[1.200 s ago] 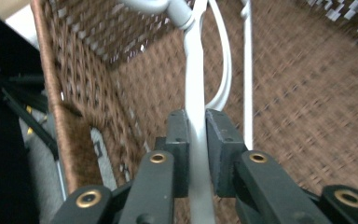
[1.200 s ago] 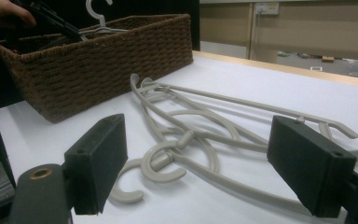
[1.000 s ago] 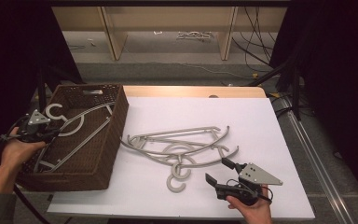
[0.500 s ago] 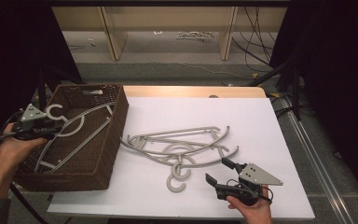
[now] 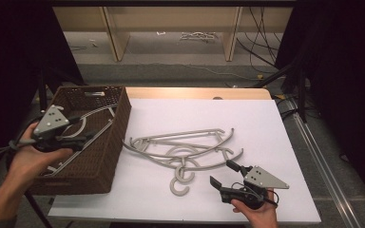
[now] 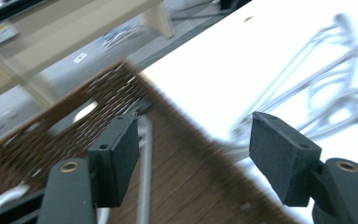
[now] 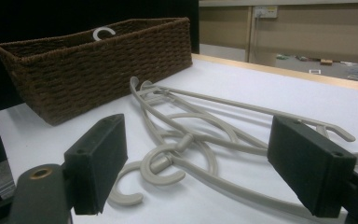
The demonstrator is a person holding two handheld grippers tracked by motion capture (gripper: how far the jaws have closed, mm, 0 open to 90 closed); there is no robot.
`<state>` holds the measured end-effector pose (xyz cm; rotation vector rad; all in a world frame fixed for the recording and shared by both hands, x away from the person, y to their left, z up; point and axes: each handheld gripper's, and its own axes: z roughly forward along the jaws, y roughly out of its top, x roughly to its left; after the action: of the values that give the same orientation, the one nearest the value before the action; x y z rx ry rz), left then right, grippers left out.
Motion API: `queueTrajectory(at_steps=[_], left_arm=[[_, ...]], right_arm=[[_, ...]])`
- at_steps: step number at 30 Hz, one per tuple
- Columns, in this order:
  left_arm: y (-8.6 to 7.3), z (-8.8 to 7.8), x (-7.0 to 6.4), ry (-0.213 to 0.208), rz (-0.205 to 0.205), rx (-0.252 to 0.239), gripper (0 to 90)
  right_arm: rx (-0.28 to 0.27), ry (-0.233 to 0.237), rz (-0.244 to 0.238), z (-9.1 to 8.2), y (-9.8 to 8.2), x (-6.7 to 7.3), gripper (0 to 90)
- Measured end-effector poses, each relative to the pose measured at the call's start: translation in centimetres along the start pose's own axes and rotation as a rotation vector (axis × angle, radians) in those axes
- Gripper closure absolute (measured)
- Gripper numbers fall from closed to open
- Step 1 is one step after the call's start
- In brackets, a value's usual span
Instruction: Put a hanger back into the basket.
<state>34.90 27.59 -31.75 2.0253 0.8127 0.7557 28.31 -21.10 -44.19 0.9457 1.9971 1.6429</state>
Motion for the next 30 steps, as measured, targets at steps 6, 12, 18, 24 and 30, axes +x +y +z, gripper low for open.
queueTrajectory(at_steps=[6, 12, 18, 24, 30], left_arm=[[1.6, 1.8, -3.9, -0.107, 0.008, -0.049, 30.5], [2.2, 5.1, -7.4, -0.196, 0.017, -0.051, 27.8], [1.9, 7.2, -9.1, -0.229, 0.037, -0.045, 26.1], [0.9, 10.0, -11.0, -0.267, 0.035, -0.042, 24.0], [0.1, 11.2, -12.3, -0.273, 0.026, -0.034, 20.8]], right_arm=[[0.017, -0.007, -0.006, -0.3, 0.1, -0.1, 20.8], [0.001, -0.001, -0.005, -0.3, 0.1, -0.1, 20.8], [0.01, 0.004, -0.009, -0.4, 0.2, -0.2, 20.8], [-0.006, 0.003, 0.003, -0.5, 0.2, -0.4, 20.6], [-0.015, -0.003, 0.001, -0.9, 0.4, -0.5, 20.6]])
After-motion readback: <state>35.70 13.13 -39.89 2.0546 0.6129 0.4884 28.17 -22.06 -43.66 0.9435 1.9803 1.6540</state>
